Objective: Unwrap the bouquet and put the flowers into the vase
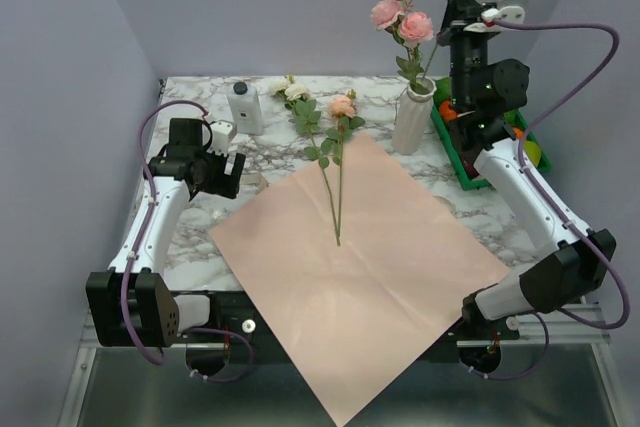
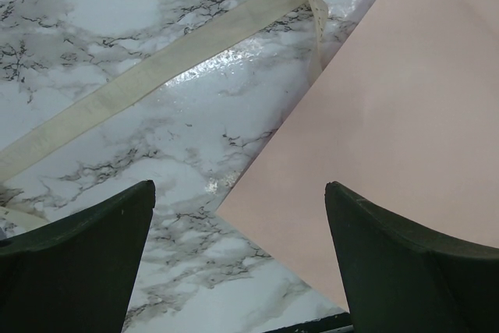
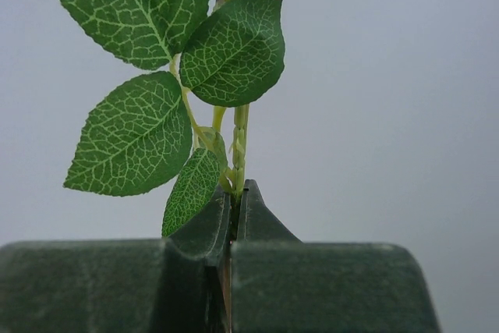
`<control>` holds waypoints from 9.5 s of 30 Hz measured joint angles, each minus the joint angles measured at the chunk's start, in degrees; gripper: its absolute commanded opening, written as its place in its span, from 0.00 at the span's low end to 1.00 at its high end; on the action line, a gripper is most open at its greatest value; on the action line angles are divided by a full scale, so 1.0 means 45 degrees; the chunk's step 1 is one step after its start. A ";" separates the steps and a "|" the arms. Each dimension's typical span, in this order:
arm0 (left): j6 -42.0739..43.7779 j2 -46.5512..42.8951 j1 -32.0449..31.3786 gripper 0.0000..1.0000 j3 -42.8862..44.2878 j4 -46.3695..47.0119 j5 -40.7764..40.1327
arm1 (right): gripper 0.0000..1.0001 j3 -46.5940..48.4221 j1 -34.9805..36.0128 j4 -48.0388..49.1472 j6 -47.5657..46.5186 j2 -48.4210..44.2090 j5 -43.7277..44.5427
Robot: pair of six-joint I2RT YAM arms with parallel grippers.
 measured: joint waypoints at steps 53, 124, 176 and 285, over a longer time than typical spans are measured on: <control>0.0248 -0.0073 0.0000 0.99 0.0136 0.0126 0.0073 | 0.74 -0.5858 0.0559 0.0049 0.0913 -0.2880 0.0204; 0.0393 -0.1365 0.0000 0.99 -0.0243 -0.0194 -0.0005 | 0.01 0.6722 0.3065 -1.6597 0.5945 1.1832 -0.2783; 0.0690 0.0073 0.0000 0.99 -0.0068 -0.0170 -0.0092 | 0.01 -0.0253 -0.0855 0.0583 -0.0602 0.0991 0.1321; 0.0957 -0.0714 0.0155 0.99 -0.0457 0.0063 0.0155 | 0.01 0.3929 0.2220 -1.6859 0.7397 1.0040 -0.1579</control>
